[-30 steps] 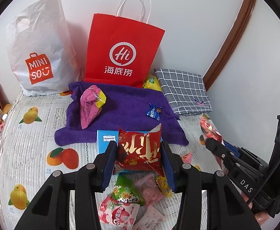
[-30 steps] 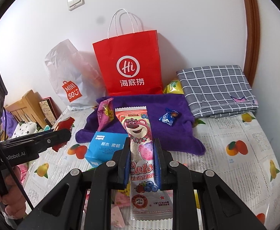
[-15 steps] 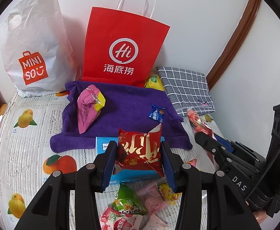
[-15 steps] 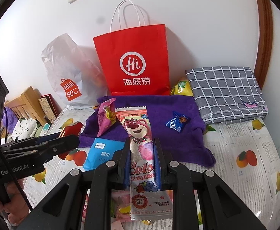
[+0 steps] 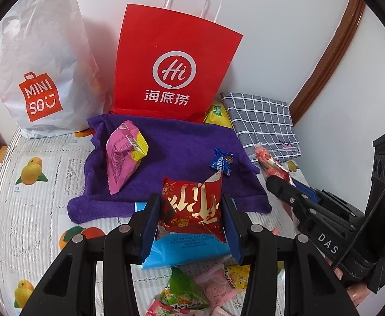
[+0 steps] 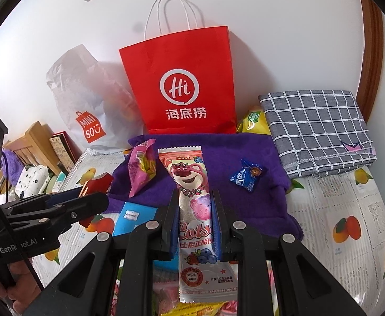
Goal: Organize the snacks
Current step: 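Lower the red candy bag onto the towel while the right tool lowers the wafer bar beside it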
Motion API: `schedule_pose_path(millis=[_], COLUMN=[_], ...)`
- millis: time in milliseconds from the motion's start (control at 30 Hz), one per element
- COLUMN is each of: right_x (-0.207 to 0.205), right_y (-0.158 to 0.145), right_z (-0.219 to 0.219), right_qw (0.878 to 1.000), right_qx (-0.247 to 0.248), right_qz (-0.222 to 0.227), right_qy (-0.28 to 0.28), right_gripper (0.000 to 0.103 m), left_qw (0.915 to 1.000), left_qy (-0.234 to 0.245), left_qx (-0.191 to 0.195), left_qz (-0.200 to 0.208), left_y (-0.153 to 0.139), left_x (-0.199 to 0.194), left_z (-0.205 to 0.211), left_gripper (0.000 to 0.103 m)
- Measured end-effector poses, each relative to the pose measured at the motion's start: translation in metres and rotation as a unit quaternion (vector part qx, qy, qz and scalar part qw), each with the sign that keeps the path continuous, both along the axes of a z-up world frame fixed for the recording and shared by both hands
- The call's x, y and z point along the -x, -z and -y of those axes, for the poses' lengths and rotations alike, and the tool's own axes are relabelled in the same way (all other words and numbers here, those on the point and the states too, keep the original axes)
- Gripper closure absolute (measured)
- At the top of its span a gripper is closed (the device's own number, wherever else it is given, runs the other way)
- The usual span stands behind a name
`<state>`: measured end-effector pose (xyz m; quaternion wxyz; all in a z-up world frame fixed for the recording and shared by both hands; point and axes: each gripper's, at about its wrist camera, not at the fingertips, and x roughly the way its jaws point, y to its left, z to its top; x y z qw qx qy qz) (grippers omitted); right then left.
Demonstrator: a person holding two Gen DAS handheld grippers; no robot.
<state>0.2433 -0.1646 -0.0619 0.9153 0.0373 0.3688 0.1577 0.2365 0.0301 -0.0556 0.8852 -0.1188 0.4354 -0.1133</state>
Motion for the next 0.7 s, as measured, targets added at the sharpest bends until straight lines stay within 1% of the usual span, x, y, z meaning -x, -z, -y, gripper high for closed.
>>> schedule_pose_path(millis=[367,533,700], right_x=[-0.033,-0.051,-0.070], right_y=[0.006,0.009,0.020], right_z=[0.002,0.001,0.004], right_qw=[1.000,1.000,0.999], right_qx=[0.001,0.005,0.010], right_qz=[-0.011,-0.015,-0.026], right_qy=[0.011,0.013,0.019], right_gripper=[0.082,0.082,0.082], left_qw=[0.9999,0.9996,0.9990], left_qy=[-0.005,-0.019,-0.034], left_qx=[-0.005,-0.007,-0.010], left_qz=[-0.008,-0.017,-0.028], left_y=[0.007,0.015,0.025], left_x=[-0.025,-0.039,-0.053], left_z=[-0.010,-0.026,-0.041], left_gripper=[0.059,0.059,0.059])
